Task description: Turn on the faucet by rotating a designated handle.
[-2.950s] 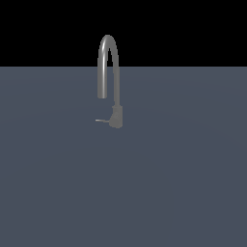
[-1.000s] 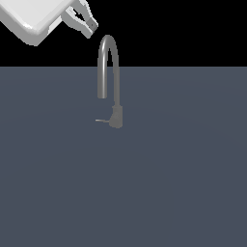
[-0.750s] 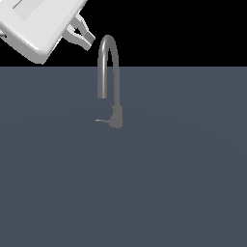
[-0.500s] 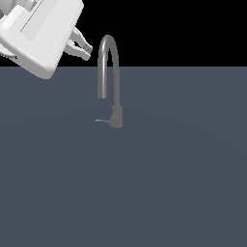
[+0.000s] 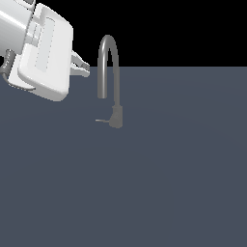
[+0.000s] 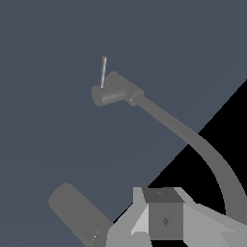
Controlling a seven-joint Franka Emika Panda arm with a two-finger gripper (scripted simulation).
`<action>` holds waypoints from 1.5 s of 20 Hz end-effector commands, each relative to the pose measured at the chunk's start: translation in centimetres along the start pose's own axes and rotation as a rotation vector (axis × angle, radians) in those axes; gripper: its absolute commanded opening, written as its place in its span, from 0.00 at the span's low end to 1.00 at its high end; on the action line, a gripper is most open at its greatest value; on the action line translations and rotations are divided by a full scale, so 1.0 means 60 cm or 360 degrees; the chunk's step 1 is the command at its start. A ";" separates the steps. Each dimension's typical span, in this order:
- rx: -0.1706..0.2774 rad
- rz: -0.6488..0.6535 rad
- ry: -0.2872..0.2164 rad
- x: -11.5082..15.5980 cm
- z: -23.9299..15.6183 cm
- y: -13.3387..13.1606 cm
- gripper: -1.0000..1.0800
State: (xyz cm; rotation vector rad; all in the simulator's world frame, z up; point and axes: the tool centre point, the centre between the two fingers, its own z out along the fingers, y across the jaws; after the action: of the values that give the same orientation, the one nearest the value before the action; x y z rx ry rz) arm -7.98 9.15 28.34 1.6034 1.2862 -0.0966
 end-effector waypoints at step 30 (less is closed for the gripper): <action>-0.0823 -0.0782 -0.0050 0.159 0.104 -0.071 0.00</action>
State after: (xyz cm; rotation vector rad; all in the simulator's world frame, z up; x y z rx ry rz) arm -4.24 10.54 17.46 0.8693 1.5024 -0.0838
